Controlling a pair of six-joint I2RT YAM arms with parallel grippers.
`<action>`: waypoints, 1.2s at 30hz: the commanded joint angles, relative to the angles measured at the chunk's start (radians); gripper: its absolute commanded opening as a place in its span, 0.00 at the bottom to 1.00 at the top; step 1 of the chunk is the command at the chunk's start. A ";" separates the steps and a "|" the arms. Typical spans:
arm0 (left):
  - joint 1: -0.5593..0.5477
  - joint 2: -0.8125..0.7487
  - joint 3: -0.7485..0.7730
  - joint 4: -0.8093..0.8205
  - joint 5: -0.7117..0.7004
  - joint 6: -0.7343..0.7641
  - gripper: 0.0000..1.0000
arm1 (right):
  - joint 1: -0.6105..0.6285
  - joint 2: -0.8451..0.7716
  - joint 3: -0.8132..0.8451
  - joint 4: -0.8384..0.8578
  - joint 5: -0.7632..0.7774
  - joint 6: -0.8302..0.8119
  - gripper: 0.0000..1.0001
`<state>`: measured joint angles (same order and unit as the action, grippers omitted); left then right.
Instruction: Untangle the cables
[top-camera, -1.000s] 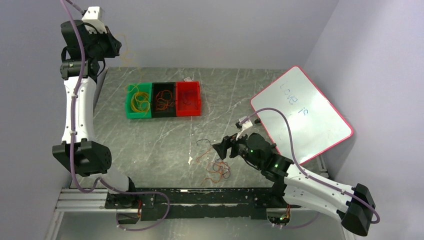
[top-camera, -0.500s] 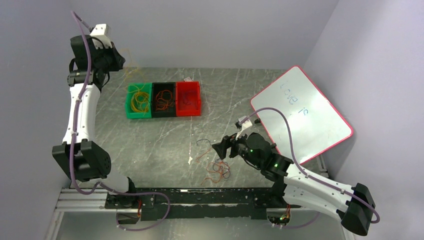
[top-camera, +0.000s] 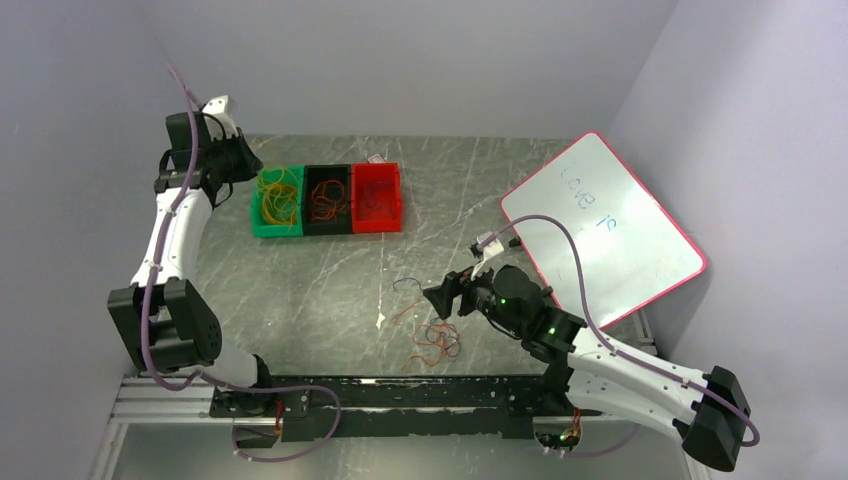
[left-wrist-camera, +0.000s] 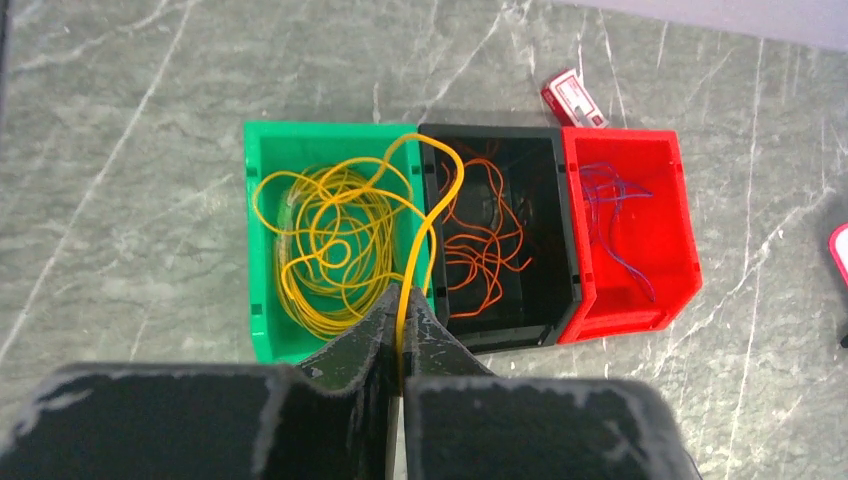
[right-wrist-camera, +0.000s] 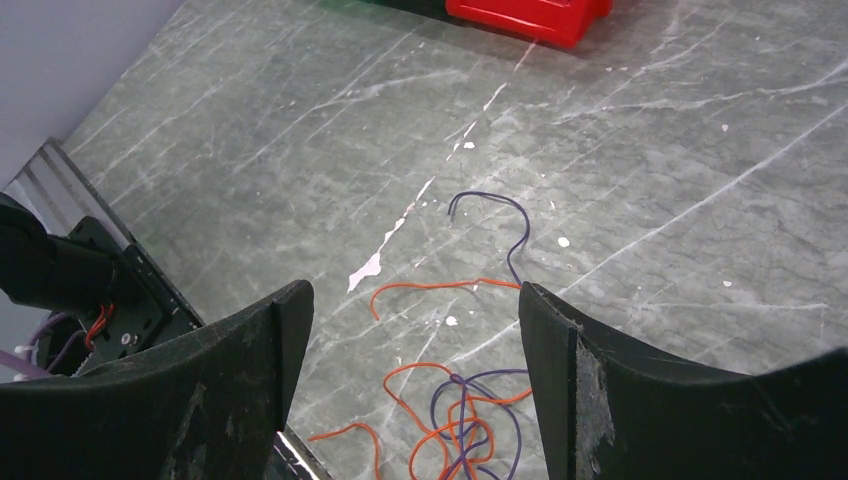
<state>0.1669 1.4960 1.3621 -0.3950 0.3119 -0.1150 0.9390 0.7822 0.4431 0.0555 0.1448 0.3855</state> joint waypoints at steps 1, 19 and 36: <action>0.005 0.013 -0.042 0.055 -0.016 -0.029 0.07 | -0.001 -0.011 0.009 0.011 -0.004 0.005 0.79; 0.005 0.206 -0.050 0.080 -0.044 -0.081 0.07 | -0.001 0.009 0.008 0.033 -0.038 0.008 0.79; -0.010 0.350 -0.111 0.159 -0.058 -0.145 0.07 | -0.001 -0.013 0.009 0.013 -0.020 -0.014 0.79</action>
<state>0.1616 1.8233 1.2587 -0.2882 0.2691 -0.2394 0.9390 0.7731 0.4431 0.0608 0.1223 0.3870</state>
